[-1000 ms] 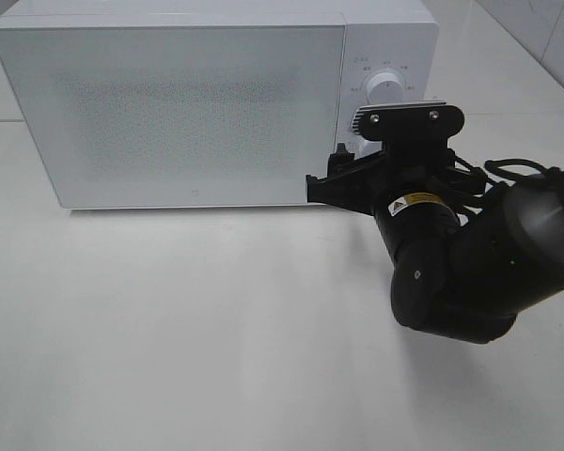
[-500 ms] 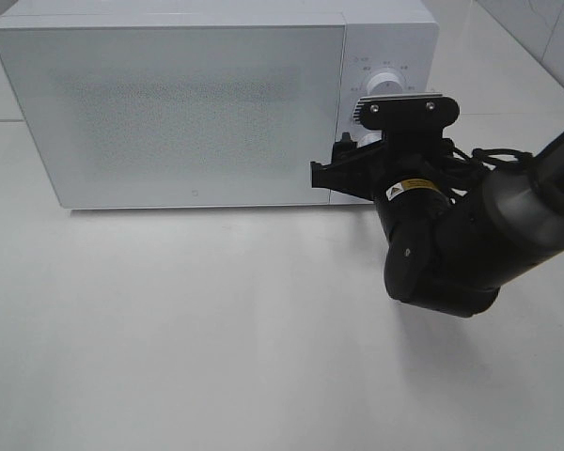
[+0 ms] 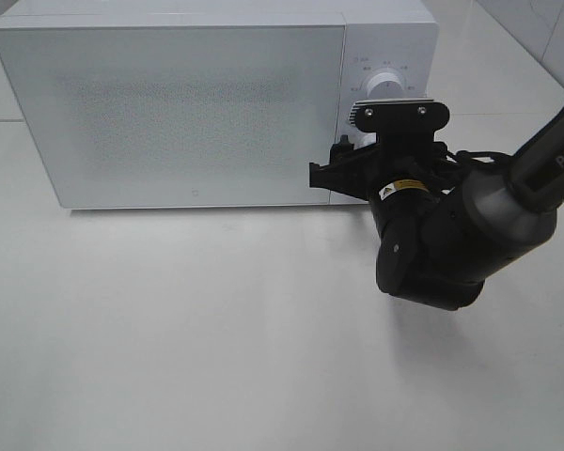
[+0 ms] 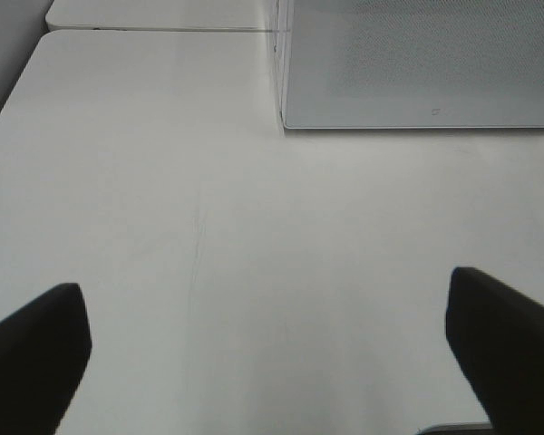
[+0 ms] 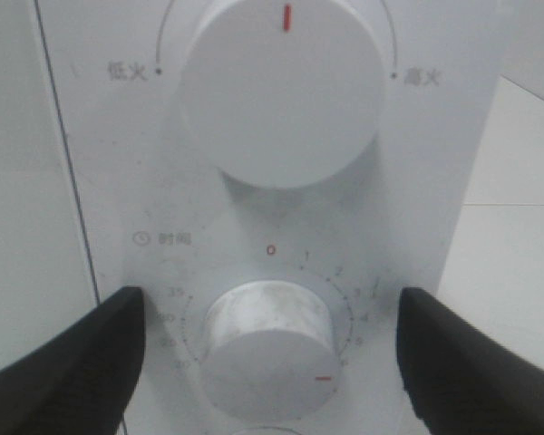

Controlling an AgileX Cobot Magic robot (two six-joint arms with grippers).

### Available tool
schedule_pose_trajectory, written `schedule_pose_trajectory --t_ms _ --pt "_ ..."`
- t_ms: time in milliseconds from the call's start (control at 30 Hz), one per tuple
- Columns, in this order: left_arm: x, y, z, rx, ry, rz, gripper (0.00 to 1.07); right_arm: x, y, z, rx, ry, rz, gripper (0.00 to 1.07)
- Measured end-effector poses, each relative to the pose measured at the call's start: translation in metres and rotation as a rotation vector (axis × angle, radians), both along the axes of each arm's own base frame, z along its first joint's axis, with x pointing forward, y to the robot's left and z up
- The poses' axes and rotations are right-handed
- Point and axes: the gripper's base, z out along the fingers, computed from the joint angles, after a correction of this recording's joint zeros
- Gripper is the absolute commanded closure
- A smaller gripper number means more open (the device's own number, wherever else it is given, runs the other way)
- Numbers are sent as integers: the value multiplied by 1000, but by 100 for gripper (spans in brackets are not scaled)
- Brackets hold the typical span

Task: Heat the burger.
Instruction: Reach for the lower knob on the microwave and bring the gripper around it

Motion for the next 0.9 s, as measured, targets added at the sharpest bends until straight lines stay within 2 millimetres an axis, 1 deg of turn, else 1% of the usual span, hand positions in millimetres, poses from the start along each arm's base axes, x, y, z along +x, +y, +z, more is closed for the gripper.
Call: schedule_pose_trajectory --t_ms 233,433,600,633,667,700,733,767,800,833,867,900 --pt "0 0 0 0 0 0 6 1 2 -7 -6 12 6 32" --pt "0 0 0 0 0 0 6 1 2 -7 -6 12 6 32" --pt "0 0 0 0 0 0 6 1 2 -7 -6 12 6 37" --pt "0 0 0 0 0 0 6 1 2 -7 -6 13 7 41" --pt "0 0 0 0 0 0 6 1 2 -7 -6 13 7 48" --pt "0 0 0 0 0 0 6 1 2 -7 -6 13 7 48" --pt "0 0 0 0 0 0 6 1 2 -7 -6 13 7 54" --pt "0 0 0 0 0 0 6 1 2 -7 -6 13 7 54" --pt "0 0 0 0 0 0 6 1 2 -7 -6 13 7 66" --pt "0 0 0 0 0 0 6 1 1 -7 -4 13 1 81" --pt "0 0 0 0 0 0 6 1 1 -7 -4 13 1 81" --pt "0 0 0 0 0 0 6 1 1 -7 -5 13 2 88"
